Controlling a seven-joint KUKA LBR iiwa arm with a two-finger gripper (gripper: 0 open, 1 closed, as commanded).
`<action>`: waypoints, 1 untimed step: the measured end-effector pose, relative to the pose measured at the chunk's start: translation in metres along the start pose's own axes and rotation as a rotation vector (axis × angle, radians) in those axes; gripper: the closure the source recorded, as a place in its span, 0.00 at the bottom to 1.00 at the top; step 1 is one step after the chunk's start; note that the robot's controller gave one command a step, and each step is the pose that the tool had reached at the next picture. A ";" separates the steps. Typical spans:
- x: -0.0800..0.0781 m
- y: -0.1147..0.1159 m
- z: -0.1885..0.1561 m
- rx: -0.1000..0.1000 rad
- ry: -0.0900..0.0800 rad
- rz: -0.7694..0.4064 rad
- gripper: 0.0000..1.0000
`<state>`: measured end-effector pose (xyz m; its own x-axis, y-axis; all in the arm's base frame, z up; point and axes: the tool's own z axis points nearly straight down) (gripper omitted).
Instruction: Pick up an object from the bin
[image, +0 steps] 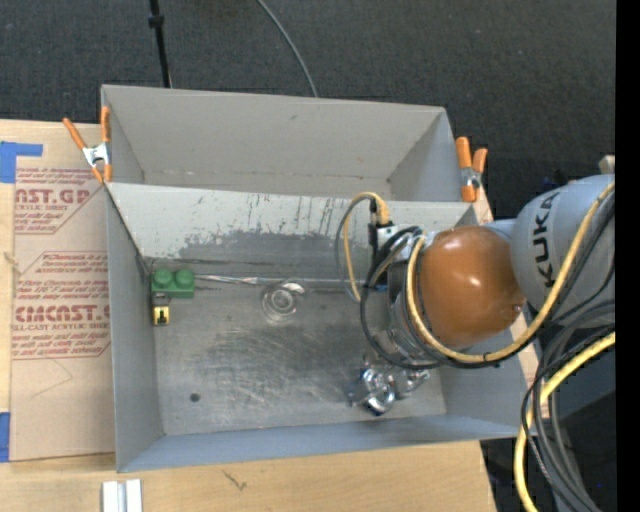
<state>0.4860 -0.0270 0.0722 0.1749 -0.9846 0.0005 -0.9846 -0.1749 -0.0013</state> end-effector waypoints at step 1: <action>0.008 0.001 -0.126 -0.002 -0.004 -0.076 1.00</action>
Offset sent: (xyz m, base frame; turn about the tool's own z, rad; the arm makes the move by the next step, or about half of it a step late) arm -0.0001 -0.0098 0.1267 -0.0777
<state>0.4858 -0.0353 0.1981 0.2492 -0.9684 -0.0036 -0.9684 -0.2492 0.0003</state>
